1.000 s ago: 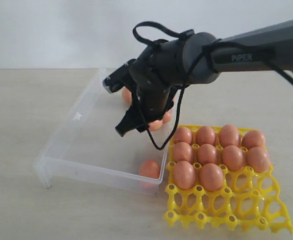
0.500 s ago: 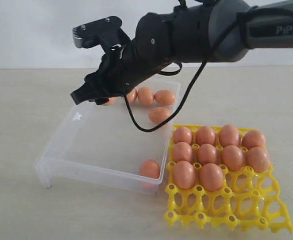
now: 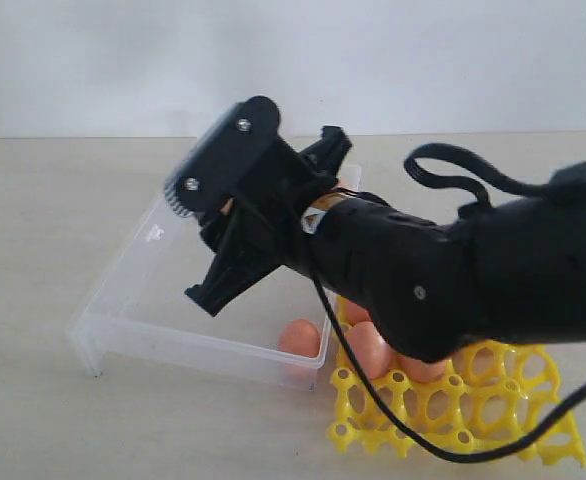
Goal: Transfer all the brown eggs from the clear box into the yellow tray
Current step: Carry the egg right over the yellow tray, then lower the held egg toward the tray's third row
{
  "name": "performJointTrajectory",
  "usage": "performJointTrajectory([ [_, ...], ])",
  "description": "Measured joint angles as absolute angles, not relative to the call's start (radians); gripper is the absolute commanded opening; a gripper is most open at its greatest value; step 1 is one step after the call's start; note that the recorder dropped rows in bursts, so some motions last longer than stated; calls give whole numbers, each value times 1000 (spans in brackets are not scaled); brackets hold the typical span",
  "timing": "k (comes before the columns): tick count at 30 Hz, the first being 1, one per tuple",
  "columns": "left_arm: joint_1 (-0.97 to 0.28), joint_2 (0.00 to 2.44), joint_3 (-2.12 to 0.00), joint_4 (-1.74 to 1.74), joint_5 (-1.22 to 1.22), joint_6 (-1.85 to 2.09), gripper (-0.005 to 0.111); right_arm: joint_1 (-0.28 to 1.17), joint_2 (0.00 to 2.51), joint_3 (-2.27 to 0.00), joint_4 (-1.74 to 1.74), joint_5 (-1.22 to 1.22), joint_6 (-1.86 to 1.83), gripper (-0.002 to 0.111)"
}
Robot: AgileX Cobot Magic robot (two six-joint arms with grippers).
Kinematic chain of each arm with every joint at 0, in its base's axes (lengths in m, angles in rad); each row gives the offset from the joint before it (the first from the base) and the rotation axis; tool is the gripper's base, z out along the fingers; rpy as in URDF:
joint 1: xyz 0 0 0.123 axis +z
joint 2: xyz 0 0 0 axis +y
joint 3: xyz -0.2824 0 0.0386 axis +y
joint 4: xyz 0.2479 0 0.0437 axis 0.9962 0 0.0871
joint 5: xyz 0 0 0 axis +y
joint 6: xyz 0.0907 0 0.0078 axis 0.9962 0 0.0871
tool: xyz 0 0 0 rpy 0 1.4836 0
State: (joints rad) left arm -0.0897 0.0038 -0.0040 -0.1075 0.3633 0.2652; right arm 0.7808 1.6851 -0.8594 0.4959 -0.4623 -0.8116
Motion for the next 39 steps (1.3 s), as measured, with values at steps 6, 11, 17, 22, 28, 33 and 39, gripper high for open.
performJointTrajectory([
  [6, -90, 4, -4, -108, 363, 265, 4, 779, 1634, -754, 599, -606, -852, 0],
  [11, -90, 4, -4, -108, 363, 265, 4, 779, 1578, -720, 809, -731, -844, 0],
  [17, -90, 4, -4, -108, 363, 265, 4, 779, 1163, -557, 1327, -585, -973, 0],
  [22, -90, 4, -4, -108, 363, 265, 4, 779, 929, -390, 1729, -556, -1274, 0],
  [28, -90, 4, -4, -108, 363, 265, 4, 779, 911, -252, 1749, -566, -1410, 0],
  [33, -90, 4, -4, -108, 363, 265, 4, 779, 911, -224, 1669, -682, -1381, 0],
  [39, -90, 4, -4, -108, 363, 265, 4, 777, 911, -224, 1508, -1120, -1119, 0],
])
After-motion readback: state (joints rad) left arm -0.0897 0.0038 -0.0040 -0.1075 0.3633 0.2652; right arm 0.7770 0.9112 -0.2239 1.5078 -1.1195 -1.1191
